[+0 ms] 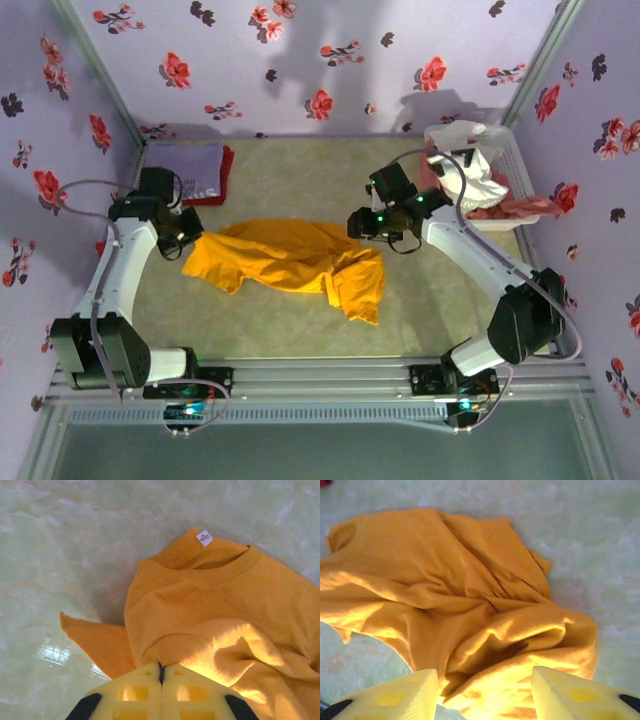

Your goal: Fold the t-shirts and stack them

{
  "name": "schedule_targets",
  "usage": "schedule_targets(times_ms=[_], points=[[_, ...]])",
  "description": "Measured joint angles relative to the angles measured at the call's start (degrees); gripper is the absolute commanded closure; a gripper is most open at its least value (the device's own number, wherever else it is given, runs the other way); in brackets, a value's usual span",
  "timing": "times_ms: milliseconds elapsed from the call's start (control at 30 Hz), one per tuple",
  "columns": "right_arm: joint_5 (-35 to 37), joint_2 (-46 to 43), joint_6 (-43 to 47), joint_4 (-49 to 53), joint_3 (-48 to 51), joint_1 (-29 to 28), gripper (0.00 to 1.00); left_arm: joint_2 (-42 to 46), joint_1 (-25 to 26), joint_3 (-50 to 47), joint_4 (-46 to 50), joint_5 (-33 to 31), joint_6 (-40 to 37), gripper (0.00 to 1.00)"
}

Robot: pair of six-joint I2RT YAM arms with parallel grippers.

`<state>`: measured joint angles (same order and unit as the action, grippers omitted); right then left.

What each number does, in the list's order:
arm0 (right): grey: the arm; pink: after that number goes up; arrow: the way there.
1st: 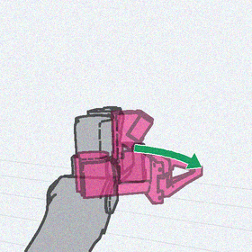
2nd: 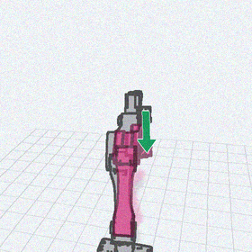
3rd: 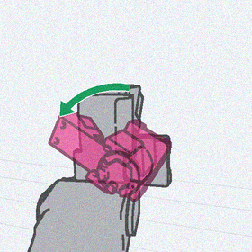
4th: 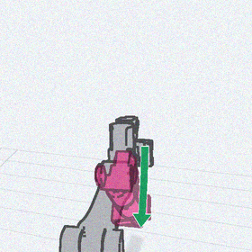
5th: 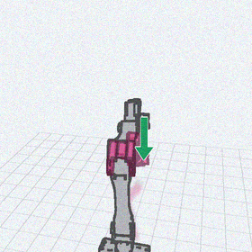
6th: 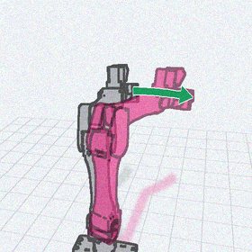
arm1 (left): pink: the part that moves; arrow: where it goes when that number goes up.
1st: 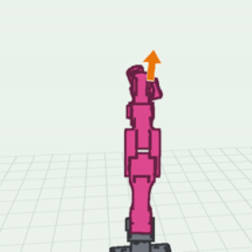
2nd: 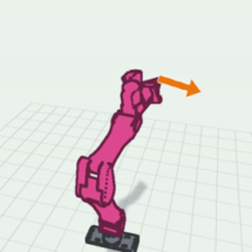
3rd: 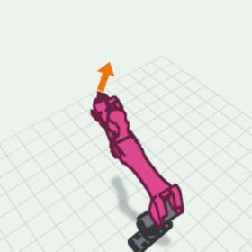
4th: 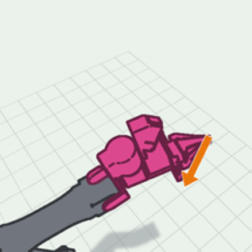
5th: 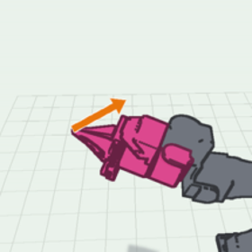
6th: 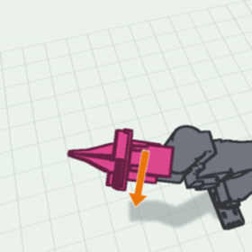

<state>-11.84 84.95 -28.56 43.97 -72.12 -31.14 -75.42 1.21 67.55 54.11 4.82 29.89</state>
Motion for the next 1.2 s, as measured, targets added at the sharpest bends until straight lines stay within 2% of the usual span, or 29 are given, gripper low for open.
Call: schedule_targets(times_ms=[233,367,400,500,567,700,933,1067,1133,1200], points=[[-2.67,-0.46,-2.75,-0.44,13.94,-1.05,0.46,-0.02,0.0,-1.66,-0.68,1.07,-0.11,1.0],[-2.67,0.22,-3.89,-1.09,17.75,-1.09,0.53,-0.02,0.0,-2.16,-0.96,1.44,-0.11,1.0],[-2.95,0.7,-4.22,-2.1,18.27,-0.98,0.57,-0.02,0.0,-2.16,-0.96,1.46,-0.11,1.0],[-3.48,3.58,-4.22,-4.15,18.82,-0.24,0.89,-0.02,0.0,-2.16,-0.96,1.49,-0.15,1.0],[-3.15,5.05,-3.65,-4.33,18.8,0.68,1.0,-0.02,-0.07,-2.16,-0.96,1.51,-0.33,1.0],[0.44,3.52,-1.01,0.07,15.58,3.61,1.0,0.0,-1.16,-2.14,-0.94,1.88,-0.57,1.0],[10.38,-5.29,4.37,9.44,2.03,11.52,1.0,0.04,-5.81,1.36,0.87,1.92,-2.27,1.0],[12.37,-5.49,7.15,12.41,-3.34,14.99,0.99,0.04,-8.31,4.79,1.27,2.34,-3.32,1.0],[12.81,-2.51,8.55,13.33,-5.7,16.44,0.85,0.04,-8.72,5.4,1.27,2.78,-3.54,1.0],[12.94,2.78,9.97,14.23,-9.2,17.59,0.66,-0.11,-8.74,5.42,1.33,3.34,-3.74,1.0]])
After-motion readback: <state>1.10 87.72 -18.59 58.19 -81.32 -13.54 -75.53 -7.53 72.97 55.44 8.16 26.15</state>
